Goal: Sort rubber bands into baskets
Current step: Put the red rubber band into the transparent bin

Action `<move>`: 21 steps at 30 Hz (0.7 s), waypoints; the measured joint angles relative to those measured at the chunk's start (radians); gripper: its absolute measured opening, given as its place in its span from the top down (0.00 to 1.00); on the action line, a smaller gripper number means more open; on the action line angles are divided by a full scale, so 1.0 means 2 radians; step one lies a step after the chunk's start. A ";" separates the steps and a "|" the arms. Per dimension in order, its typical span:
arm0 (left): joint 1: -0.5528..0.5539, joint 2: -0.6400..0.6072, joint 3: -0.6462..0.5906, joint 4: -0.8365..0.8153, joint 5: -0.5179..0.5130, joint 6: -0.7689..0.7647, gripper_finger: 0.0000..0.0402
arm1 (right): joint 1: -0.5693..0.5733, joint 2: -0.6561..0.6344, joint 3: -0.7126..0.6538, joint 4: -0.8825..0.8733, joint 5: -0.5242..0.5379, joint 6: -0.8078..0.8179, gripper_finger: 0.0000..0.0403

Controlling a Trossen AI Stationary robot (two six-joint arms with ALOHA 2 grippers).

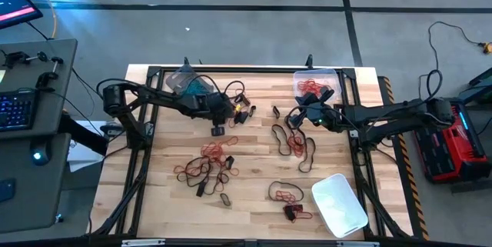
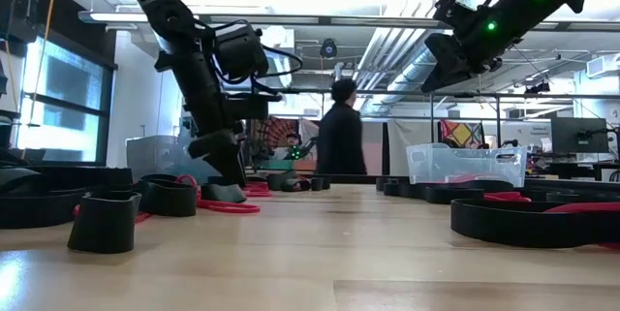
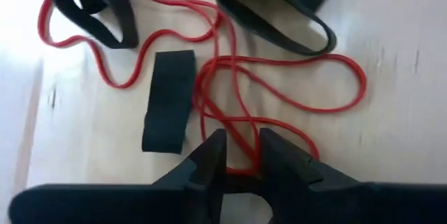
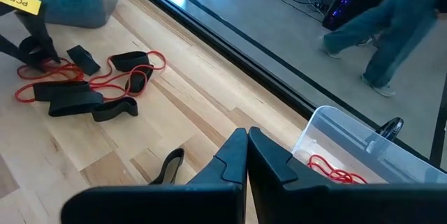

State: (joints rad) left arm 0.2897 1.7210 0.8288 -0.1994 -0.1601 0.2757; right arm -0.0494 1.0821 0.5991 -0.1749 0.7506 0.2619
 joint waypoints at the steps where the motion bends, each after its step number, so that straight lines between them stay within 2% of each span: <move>1: 0.000 0.000 0.000 -0.001 0.003 0.004 0.82 | 0.000 0.000 0.000 0.000 0.000 0.000 1.00; 8: -0.006 0.000 0.000 -0.008 0.012 0.025 0.98 | 0.000 0.000 0.000 0.000 -0.004 0.000 1.00; 15: -0.008 -0.014 0.000 -0.012 -0.025 0.030 1.00 | 0.000 0.000 0.000 0.001 -0.032 -0.022 1.00; 21: -0.012 -0.058 0.000 -0.012 -0.026 0.025 1.00 | 0.000 0.000 0.000 0.010 -0.099 -0.044 1.00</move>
State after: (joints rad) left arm 0.2652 1.6053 0.8284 -0.2232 -0.2121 0.3262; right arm -0.0498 1.0821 0.5991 -0.1550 0.5525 0.1731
